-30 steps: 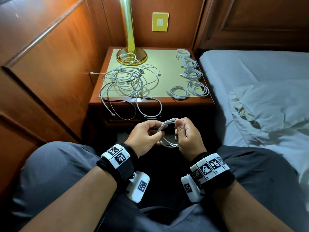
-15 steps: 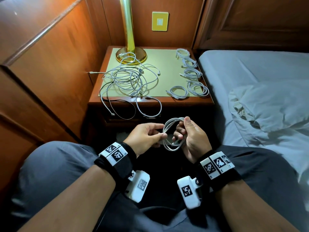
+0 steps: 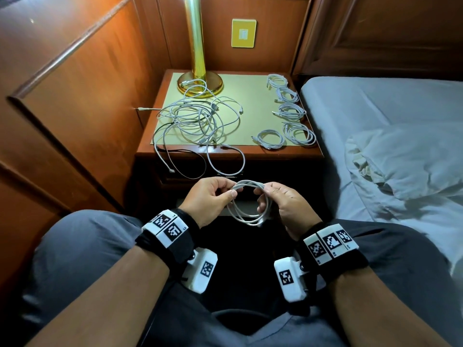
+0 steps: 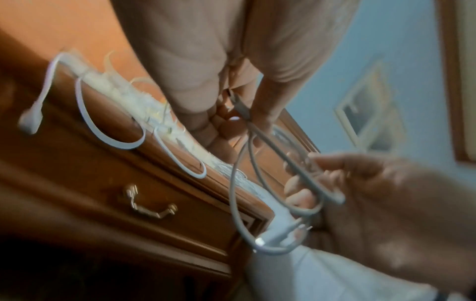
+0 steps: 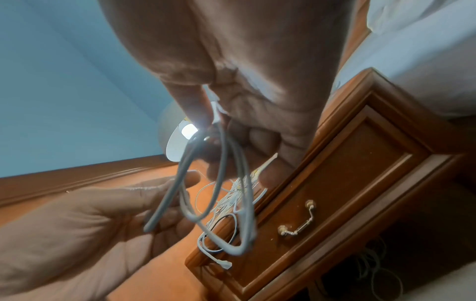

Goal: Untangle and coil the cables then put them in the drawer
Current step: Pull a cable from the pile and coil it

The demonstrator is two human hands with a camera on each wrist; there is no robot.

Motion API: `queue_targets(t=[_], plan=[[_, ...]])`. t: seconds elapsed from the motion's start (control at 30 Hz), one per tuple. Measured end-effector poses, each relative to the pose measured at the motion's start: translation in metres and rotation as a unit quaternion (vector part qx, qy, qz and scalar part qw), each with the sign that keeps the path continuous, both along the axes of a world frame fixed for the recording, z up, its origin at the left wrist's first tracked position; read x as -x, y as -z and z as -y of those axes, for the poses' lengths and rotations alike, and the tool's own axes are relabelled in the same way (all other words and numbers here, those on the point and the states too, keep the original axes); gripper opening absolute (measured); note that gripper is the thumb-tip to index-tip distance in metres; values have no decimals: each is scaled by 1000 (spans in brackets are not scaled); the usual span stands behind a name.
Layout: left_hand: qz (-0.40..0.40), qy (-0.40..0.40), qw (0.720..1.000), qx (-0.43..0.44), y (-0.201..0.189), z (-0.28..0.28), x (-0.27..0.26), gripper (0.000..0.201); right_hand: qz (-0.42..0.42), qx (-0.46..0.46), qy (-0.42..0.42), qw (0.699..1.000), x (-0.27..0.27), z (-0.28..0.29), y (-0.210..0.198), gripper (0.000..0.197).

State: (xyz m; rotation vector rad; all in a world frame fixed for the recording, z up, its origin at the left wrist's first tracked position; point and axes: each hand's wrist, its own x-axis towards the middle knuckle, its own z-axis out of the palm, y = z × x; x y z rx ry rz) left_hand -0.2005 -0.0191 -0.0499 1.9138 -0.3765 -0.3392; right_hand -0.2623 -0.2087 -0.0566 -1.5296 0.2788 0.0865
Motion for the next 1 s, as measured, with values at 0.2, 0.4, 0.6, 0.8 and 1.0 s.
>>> queue_targets(t=[0.2, 0.4, 0.6, 0.8, 1.0], plan=[[218, 40, 970, -95, 3, 0, 3, 18, -52, -14, -49, 997, 3, -4, -3, 31], [235, 57, 968, -67, 2, 2, 3, 28, -19, -99, -21, 995, 5, -12, -2, 32], [119, 40, 991, -53, -11, -6, -9, 21, 9, -165, 11, 986, 2, -13, -9, 30], [-39, 95, 995, -5, -4, 0, -3, 16, 14, -274, 8, 962, 5, -19, -12, 21], [-88, 80, 992, 40, 5, 5, 1, 15, -17, -280, 32, 959, 4, -21, -7, 23]])
